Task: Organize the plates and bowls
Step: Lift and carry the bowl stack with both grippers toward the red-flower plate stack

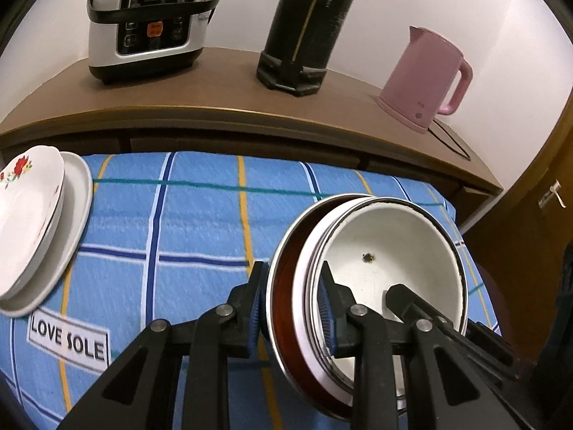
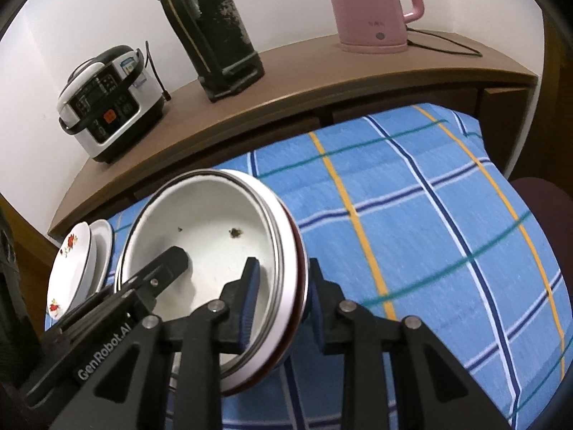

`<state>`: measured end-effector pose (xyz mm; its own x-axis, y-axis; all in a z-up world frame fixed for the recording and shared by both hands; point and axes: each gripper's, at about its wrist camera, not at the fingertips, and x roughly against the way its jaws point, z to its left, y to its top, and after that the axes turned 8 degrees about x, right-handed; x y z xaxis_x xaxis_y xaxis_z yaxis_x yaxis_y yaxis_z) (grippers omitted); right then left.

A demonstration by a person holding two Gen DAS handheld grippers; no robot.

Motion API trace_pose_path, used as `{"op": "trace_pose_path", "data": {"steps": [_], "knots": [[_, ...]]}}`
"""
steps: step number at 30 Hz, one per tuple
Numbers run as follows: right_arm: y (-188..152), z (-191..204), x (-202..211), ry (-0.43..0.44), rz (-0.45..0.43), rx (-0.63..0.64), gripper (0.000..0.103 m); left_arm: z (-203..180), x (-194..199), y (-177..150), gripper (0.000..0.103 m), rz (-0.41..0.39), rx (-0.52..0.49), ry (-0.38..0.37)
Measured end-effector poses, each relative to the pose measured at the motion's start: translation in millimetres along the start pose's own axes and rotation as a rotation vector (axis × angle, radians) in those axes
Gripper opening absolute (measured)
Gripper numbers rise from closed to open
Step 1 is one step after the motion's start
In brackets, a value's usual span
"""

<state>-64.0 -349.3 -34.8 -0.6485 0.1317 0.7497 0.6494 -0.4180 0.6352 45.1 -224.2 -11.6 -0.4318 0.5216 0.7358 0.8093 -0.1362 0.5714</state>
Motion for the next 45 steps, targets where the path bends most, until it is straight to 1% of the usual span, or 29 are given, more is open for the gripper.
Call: {"op": "trace_pose_path", "data": {"steps": [7,18,27,45], "knots": [[-11.5,-7.0,12.4,0.0,0.001,-0.005,0.026,-7.0,10.1,-13.9,0.03,0.007,-0.011,-0.002],[-25.4,-4.0,23.1,0.013,0.012,0.0,0.026,-7.5,24.2,-27.9,0.03,0.008,-0.013,0.014],[-35.0,2.0,29.4,0.017,0.016,0.013,0.026,-3.8,33.8,-34.3,0.03,0.0,-0.013,0.022],[-42.4,19.6,29.7,0.026,0.034,0.041,0.026,11.3,46.9,-40.4,0.03,-0.009,0.005,0.043]]}}
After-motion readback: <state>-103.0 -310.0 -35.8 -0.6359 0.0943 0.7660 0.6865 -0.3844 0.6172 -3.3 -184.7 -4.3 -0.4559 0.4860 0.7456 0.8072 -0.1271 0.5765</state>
